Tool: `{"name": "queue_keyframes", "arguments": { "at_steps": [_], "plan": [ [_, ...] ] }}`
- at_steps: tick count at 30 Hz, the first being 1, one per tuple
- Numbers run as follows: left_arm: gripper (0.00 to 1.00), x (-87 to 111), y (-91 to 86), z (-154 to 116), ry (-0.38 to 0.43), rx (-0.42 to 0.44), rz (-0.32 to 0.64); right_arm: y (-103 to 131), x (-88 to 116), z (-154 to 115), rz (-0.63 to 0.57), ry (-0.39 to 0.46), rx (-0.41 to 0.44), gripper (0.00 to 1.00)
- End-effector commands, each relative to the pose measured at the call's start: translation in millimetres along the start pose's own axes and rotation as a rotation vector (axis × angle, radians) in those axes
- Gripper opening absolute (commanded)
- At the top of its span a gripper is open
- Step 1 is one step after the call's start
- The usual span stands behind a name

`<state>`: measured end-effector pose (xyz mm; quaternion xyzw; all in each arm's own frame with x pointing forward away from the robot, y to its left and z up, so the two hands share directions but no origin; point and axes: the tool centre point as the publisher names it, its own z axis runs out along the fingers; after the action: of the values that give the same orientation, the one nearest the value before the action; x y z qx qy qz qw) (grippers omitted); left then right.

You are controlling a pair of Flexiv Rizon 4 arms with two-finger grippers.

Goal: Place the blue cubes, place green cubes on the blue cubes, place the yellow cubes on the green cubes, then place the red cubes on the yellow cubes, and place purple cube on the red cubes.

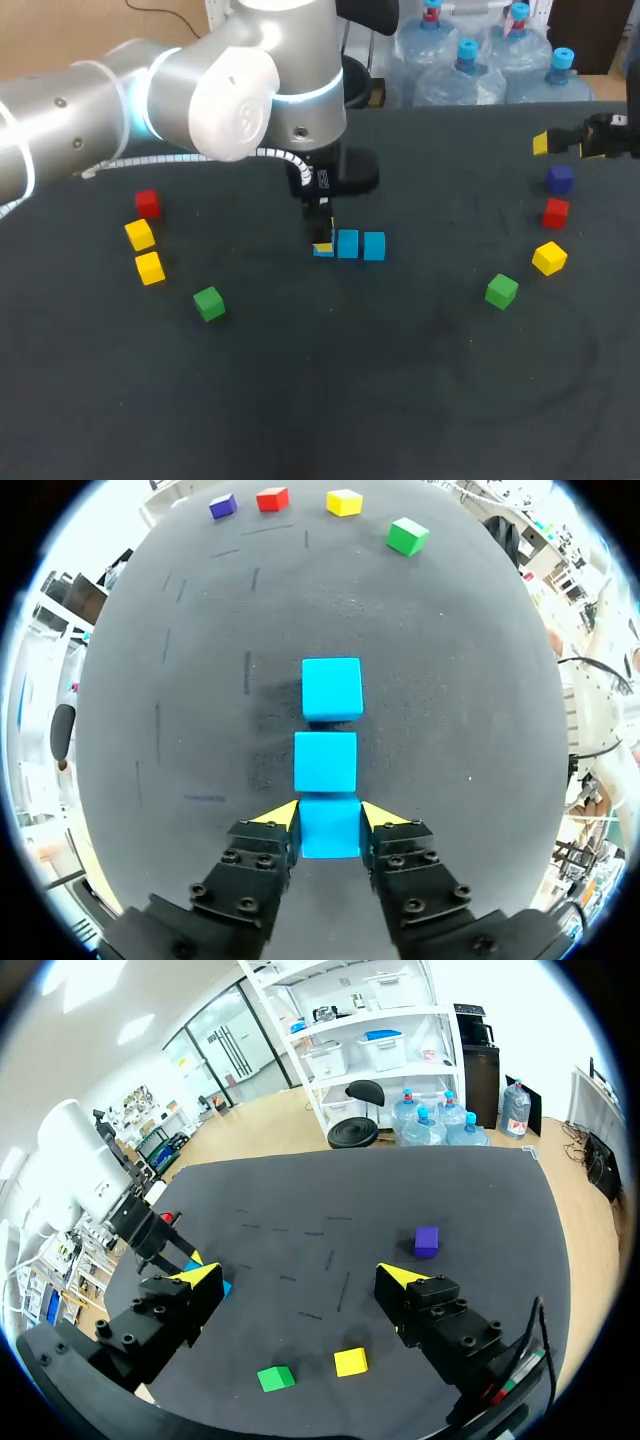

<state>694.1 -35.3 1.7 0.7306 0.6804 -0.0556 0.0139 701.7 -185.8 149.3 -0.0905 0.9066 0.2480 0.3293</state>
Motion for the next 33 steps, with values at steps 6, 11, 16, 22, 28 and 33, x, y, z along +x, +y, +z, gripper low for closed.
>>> {"name": "queue_keyframes", "arguments": {
  "at_steps": [6, 11, 16, 22, 28, 33],
  "plan": [
    [0.0, 0.2, 1.2, 0.8, 0.003, 0.009, -0.001, 0.3, 0.2, -0.5, 0.0, 0.0, 0.002, 1.0],
    [0.0, 3.0, -0.2, 1.9, 0.003, 0.012, -0.009, 0.3, 0.2, -0.5, 0.0, 0.0, 0.002, 1.0],
    [0.0, 3.6, -0.7, 2.2, 0.0, 0.013, -0.012, 0.3, 0.2, -0.5, 0.0, 0.0, 0.002, 1.0],
    [0.0, 3.9, -0.6, 2.0, -0.007, 0.014, -0.016, 0.3, 0.2, -0.5, 0.0, 0.0, 0.002, 1.0],
    [0.0, 3.7, -1.2, 2.6, -0.01, 0.017, -0.016, 0.3, 0.2, -0.5, 0.0, 0.0, 0.002, 1.0],
    [0.0, 3.6, -1.4, 3.4, -0.011, 0.021, -0.018, 0.3, 0.2, -0.5, 0.0, 0.0, 0.002, 1.0]
  ]
}}
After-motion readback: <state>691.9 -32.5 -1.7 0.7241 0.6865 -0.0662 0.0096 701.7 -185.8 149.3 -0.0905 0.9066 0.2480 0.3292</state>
